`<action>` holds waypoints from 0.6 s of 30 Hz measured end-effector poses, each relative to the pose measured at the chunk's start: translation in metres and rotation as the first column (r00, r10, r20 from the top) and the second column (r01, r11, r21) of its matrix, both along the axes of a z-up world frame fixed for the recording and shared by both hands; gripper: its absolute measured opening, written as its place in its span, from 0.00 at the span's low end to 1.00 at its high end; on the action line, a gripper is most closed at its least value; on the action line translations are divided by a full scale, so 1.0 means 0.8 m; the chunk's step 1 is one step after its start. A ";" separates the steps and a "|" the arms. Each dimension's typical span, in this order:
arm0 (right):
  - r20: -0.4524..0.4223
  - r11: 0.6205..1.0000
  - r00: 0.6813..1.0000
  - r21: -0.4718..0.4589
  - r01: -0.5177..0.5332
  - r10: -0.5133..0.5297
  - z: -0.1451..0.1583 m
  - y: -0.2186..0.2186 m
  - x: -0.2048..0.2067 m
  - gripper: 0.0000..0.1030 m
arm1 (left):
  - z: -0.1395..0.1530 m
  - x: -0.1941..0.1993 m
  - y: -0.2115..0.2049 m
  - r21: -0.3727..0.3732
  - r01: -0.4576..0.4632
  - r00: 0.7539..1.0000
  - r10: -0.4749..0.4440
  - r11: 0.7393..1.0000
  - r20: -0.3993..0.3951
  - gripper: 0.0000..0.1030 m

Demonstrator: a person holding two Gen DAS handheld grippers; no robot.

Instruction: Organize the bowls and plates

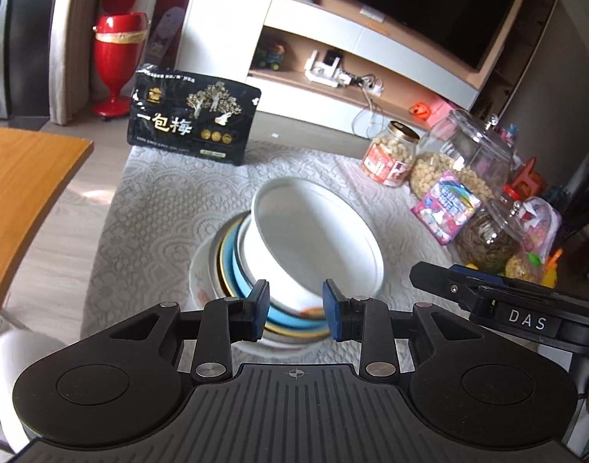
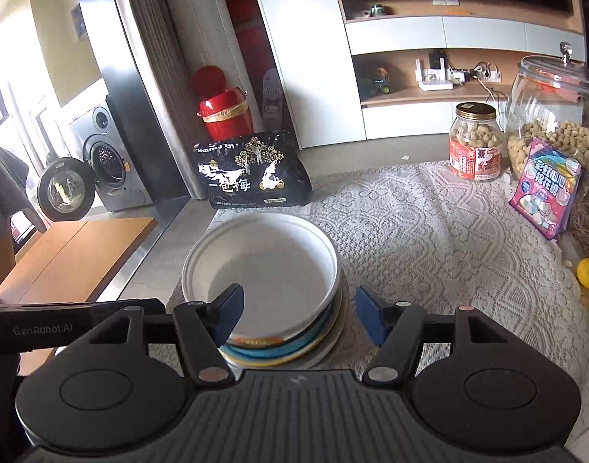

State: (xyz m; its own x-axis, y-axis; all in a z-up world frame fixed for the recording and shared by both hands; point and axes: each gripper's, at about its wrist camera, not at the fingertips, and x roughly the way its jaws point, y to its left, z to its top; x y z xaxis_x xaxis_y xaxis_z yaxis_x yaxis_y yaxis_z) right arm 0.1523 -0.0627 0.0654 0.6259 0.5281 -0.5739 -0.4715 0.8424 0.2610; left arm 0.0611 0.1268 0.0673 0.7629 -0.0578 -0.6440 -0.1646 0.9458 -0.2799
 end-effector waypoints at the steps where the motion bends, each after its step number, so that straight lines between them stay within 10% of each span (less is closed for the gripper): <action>1: 0.009 1.000 1.000 0.001 0.004 -0.004 -0.007 -0.005 -0.015 0.63 | -0.010 -0.014 -0.010 0.006 -0.004 1.000 0.004 1.000 0.008 0.31; 18: 0.105 0.999 0.994 -0.038 0.034 -0.030 -0.079 -0.041 -0.124 0.66 | -0.061 -0.123 -0.116 0.245 -0.056 0.994 0.030 0.968 0.109 0.16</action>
